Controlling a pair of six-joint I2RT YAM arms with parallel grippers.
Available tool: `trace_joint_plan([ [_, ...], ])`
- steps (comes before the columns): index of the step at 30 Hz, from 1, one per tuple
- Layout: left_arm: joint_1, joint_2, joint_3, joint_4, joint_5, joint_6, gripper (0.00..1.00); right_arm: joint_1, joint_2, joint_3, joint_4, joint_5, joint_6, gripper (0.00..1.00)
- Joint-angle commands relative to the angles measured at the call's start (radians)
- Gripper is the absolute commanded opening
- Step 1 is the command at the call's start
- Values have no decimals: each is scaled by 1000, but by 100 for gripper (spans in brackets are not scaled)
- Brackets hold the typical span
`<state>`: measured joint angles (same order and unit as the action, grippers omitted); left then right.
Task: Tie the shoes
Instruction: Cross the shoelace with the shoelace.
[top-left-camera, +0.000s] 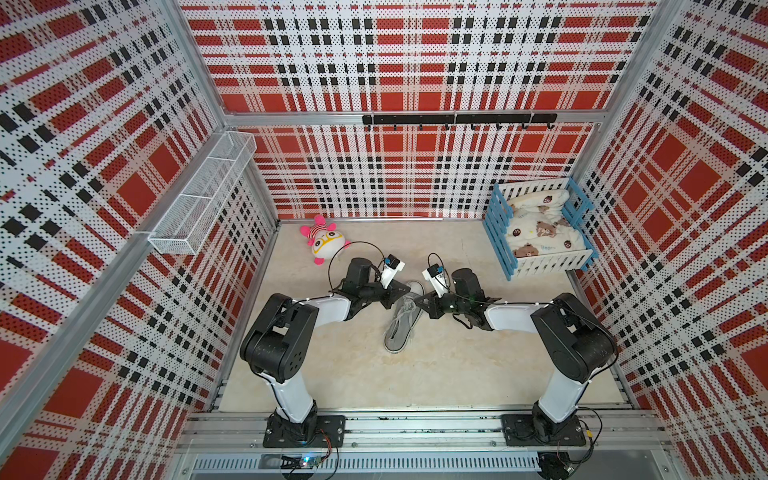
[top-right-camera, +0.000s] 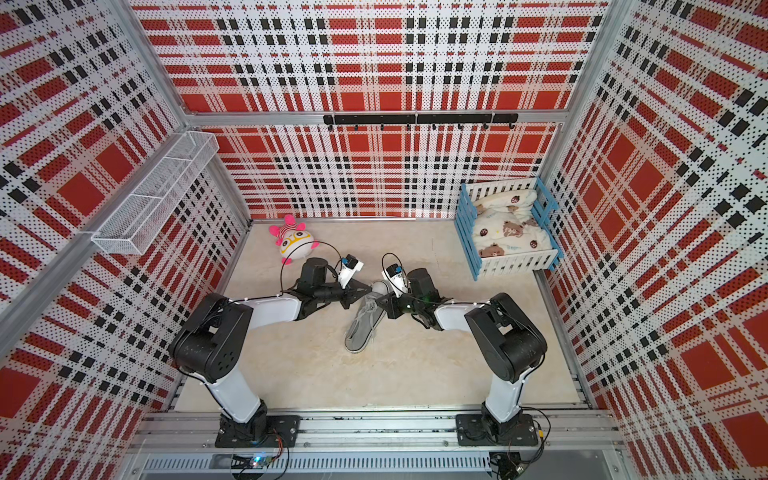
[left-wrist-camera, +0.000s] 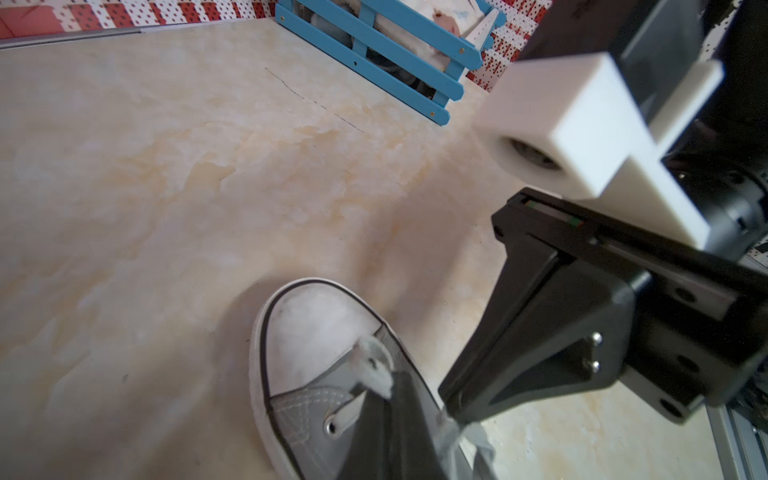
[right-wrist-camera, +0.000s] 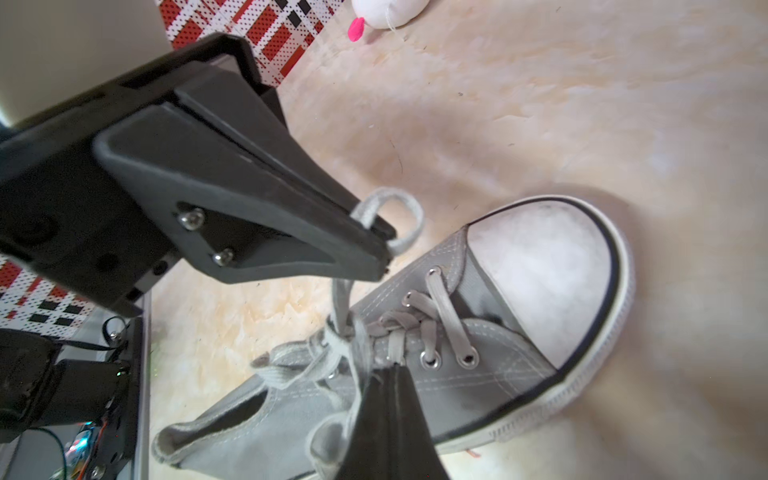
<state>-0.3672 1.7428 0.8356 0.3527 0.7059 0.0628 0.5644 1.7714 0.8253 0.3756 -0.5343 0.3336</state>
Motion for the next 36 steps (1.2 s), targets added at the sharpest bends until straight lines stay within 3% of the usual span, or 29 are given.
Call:
trace_joint_plan([
  [1, 25, -49, -31, 44, -13, -37, 0, 27, -33, -12, -54, 88, 6, 0],
  [19, 85, -106, -162, 109, -113, -206, 0, 59, -82, -83, -144, 248, 63, 0],
  [36, 104, -113, -233, 134, -159, -282, 0, 49, -84, -117, -169, 297, 73, 0],
])
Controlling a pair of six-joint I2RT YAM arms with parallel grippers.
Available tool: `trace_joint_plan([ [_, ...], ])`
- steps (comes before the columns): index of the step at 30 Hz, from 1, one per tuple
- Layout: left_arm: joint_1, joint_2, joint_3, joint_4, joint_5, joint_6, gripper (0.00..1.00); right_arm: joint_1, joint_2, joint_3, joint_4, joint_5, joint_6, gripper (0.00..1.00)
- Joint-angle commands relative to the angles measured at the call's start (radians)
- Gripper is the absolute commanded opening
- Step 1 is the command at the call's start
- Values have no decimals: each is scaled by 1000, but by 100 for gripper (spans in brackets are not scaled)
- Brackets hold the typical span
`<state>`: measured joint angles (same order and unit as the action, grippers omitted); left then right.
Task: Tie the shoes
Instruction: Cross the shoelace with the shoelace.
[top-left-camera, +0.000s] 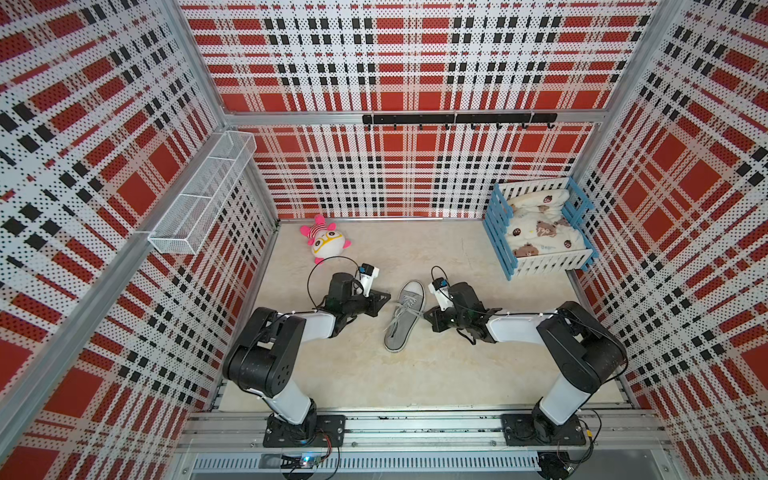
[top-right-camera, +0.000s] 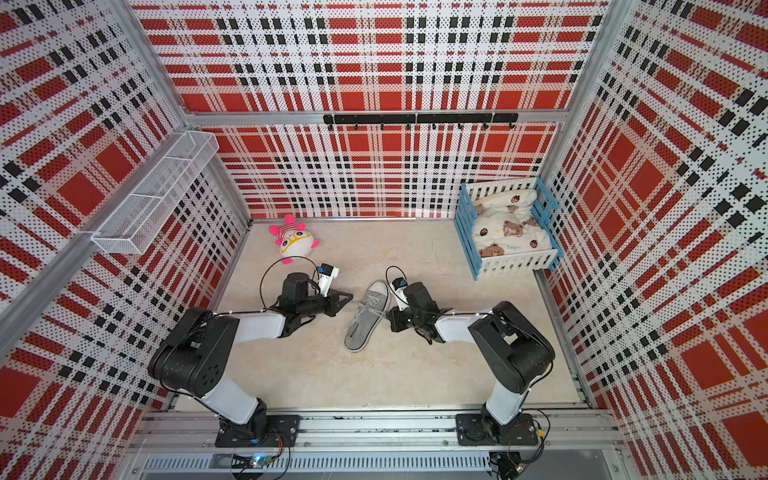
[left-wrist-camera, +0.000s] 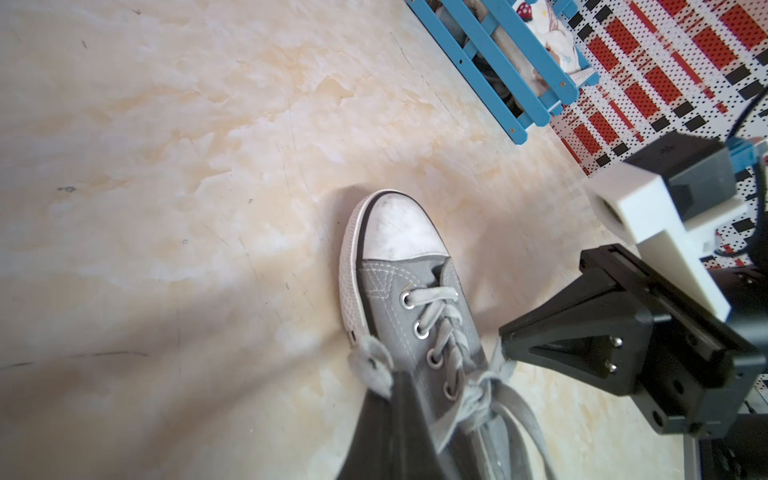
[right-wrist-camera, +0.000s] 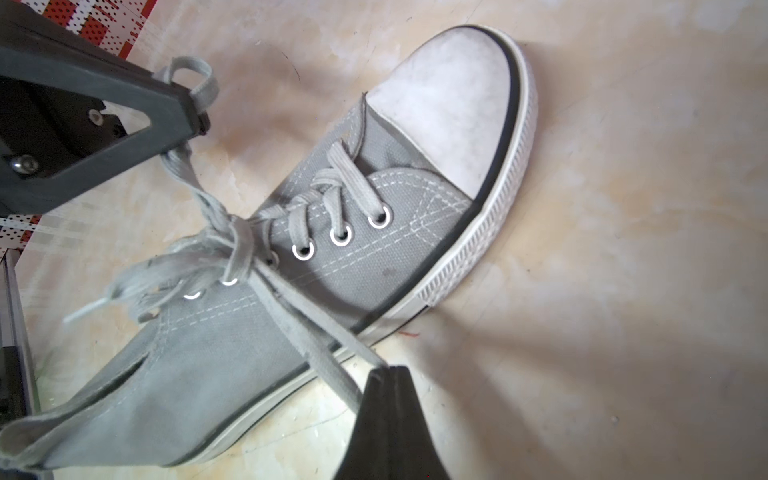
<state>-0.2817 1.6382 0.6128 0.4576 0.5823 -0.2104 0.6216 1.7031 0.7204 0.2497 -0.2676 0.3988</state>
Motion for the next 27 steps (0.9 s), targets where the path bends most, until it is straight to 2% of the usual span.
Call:
trace_joint_plan([
  [1, 19, -9, -12, 30, -38, -9, 0, -7, -15, -10, -44, 30, 7, 0],
  [24, 26, -1, -38, 30, -130, -41, 0, -43, -12, -36, -117, 104, 27, 0],
  [27, 62, -4, -45, 31, -142, -41, 0, -51, -18, -48, -114, 108, 32, 0],
])
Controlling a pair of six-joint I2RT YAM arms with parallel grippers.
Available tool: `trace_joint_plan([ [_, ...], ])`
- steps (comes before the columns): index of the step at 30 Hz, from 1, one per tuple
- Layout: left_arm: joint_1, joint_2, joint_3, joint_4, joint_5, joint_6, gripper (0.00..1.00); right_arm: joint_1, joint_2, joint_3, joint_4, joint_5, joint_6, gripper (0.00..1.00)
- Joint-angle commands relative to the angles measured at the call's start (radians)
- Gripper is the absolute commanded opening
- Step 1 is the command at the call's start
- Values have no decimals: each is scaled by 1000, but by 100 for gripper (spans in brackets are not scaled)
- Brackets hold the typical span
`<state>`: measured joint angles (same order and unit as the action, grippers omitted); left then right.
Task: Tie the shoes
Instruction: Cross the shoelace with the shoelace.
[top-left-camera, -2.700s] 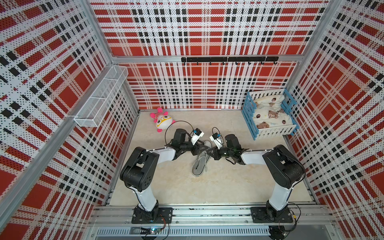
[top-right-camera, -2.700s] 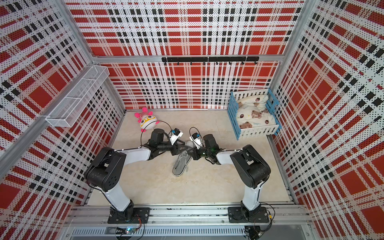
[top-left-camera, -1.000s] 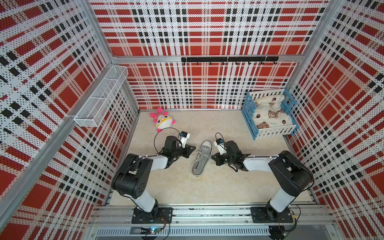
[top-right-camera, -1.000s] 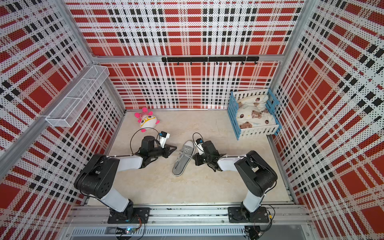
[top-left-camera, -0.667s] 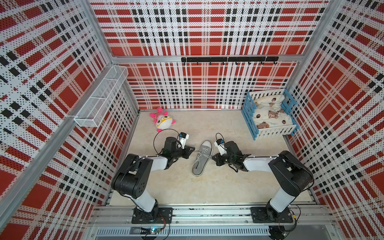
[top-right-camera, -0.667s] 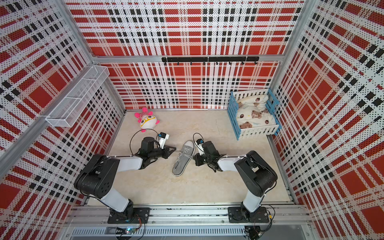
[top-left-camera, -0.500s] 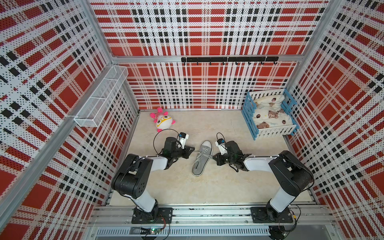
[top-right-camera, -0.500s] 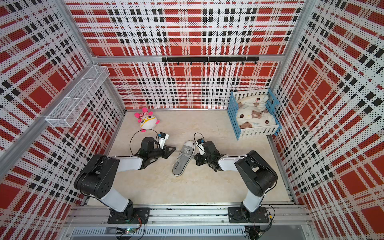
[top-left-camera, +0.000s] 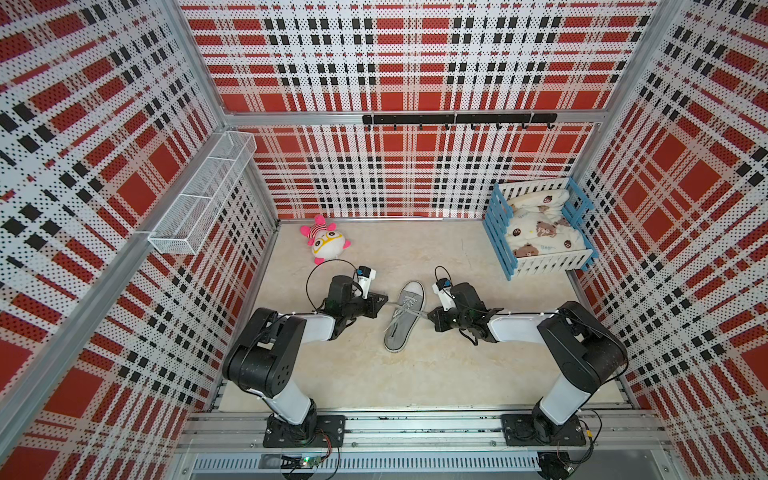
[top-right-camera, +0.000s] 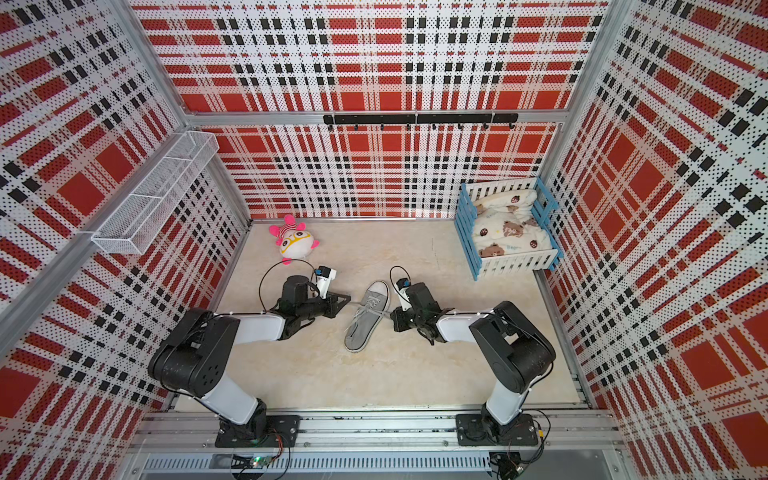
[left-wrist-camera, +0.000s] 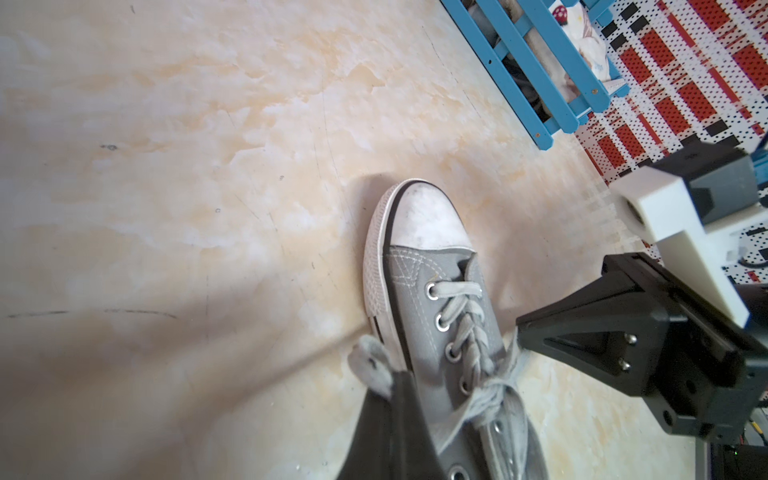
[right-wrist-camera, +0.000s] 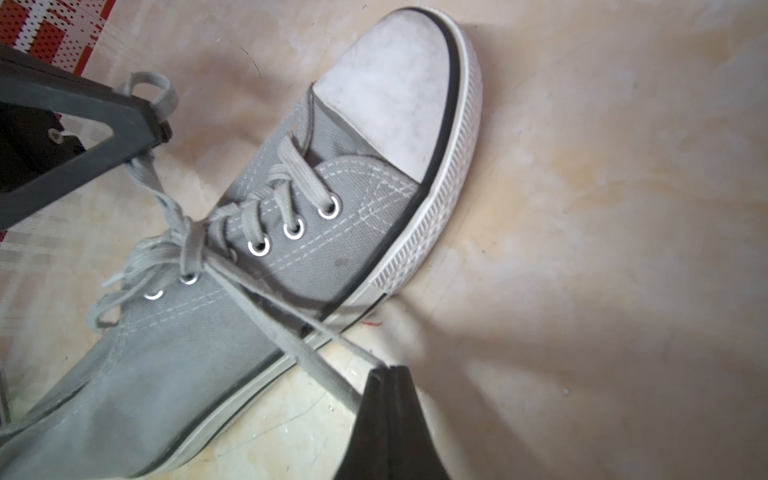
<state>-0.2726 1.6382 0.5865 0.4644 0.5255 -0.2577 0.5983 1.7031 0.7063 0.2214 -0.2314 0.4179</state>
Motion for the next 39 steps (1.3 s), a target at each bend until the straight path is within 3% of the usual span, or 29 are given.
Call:
trace_joint_plan([
  [1, 53, -6, -21, 24, -86, 7, 0, -28, -17, -35, -85, 71, 14, 0],
  [13, -9, -63, -34, 58, -61, -40, 0, -29, -19, -24, -1, -18, 16, 0],
  [15, -14, -85, -40, 60, -94, -51, 6, -29, -16, -15, -1, -31, 12, 0],
  [21, -20, -207, -105, 60, -238, -99, 37, -29, -22, -4, 16, -70, 6, 0],
  [24, -33, -294, -154, 60, -293, -106, 42, -29, -20, 2, 16, -80, 2, 0],
  [30, -130, -429, -226, 43, -293, -107, 48, -29, -25, 10, 15, -95, -6, 0],
  [39, -203, -267, -160, 33, -156, -87, 49, -29, -20, 21, 6, -106, -14, 0],
])
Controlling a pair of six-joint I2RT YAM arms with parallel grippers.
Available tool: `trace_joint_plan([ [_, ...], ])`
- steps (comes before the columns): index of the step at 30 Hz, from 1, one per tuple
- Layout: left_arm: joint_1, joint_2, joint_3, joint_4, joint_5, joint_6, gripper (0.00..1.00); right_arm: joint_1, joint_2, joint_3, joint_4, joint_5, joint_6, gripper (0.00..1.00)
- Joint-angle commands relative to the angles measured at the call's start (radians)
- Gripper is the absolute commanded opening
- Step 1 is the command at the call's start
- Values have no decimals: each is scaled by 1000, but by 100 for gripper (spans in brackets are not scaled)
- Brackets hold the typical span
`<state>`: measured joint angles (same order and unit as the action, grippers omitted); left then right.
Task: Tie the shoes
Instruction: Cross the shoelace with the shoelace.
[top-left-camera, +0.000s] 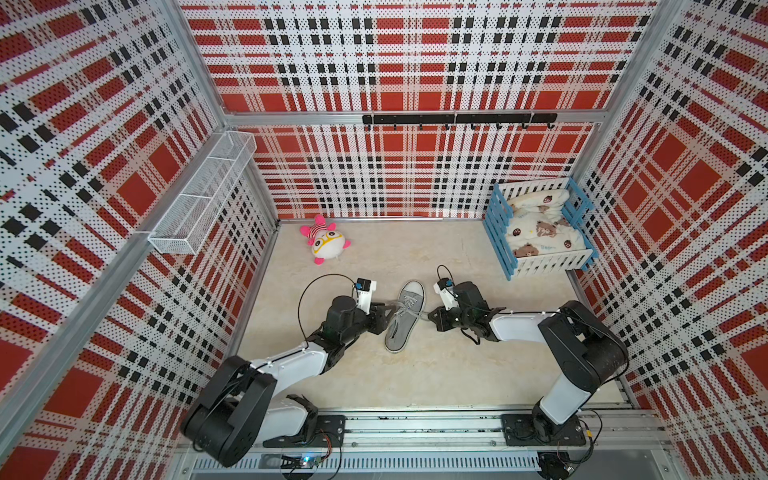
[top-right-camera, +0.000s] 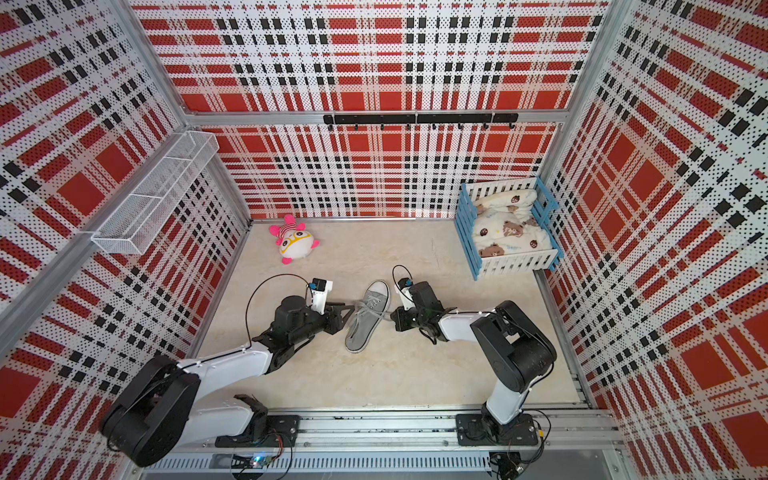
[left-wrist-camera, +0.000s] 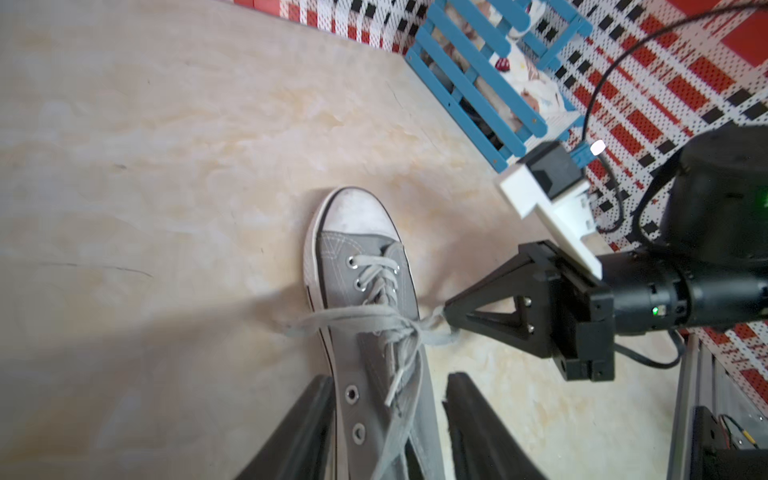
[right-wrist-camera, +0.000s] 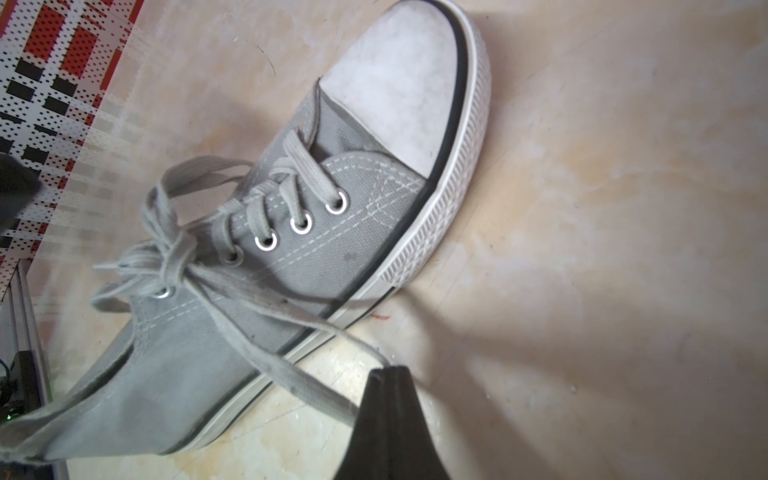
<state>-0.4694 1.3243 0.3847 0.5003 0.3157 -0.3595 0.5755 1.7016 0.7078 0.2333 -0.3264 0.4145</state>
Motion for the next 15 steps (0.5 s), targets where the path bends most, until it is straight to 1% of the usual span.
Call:
trace_joint_plan([
  [1, -5, 67, 52, -2, 72, 14, 49, -6, -19, 20, -8, -10, -11, 0],
  [4, -8, 118, 84, 3, 105, 13, 43, -6, -27, 19, -15, -7, -16, 0],
  [9, -8, 141, 92, 13, 117, 9, 25, -6, -28, 13, -14, -7, -19, 0],
  [13, -6, 146, 91, 14, 124, 6, 19, -6, -21, 18, -13, -11, -18, 0],
  [14, -7, 147, 89, 14, 123, 5, 19, -6, -21, 19, -12, -12, -18, 0],
  [15, -6, 146, 88, 14, 122, 2, 21, -6, -21, 19, -14, -13, -18, 0],
])
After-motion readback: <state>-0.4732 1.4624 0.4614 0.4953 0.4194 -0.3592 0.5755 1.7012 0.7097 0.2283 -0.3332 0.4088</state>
